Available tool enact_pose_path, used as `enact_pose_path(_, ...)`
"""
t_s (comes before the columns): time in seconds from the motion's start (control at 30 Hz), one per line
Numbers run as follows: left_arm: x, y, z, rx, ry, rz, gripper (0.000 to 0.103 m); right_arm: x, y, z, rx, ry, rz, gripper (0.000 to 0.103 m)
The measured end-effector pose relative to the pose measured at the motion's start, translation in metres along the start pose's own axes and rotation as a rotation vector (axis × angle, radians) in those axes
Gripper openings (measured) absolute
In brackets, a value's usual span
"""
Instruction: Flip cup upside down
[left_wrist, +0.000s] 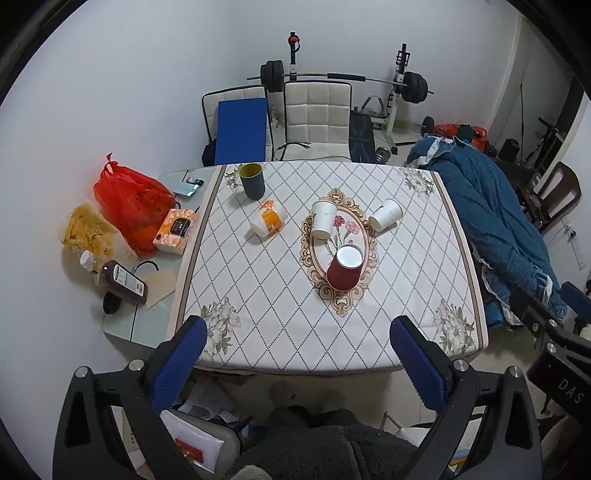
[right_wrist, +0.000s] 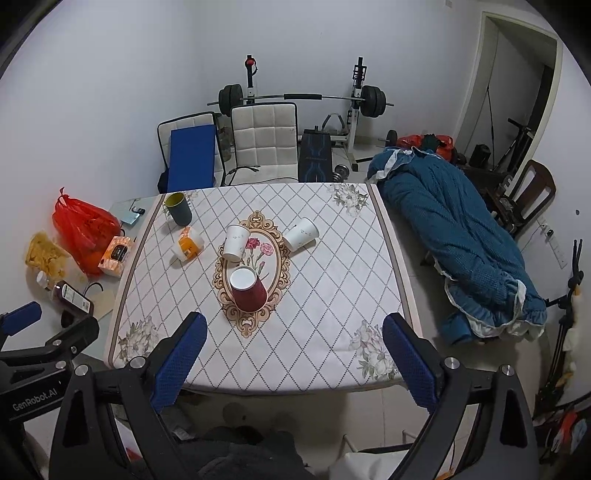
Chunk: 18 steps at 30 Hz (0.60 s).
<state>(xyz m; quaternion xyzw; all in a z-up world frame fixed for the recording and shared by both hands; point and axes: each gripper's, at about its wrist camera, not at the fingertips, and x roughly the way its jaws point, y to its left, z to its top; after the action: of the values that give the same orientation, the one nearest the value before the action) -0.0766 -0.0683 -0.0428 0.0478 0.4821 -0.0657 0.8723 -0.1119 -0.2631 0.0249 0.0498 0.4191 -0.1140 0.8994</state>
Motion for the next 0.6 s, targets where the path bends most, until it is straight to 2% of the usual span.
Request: enact_pose_path(0.6,-0.0067,0.006,-0.0022,-0.012,-0.021,0.023,0.102,0.0042,0.0001,-0.0023,-0.009,0.002,0.009,0.098)
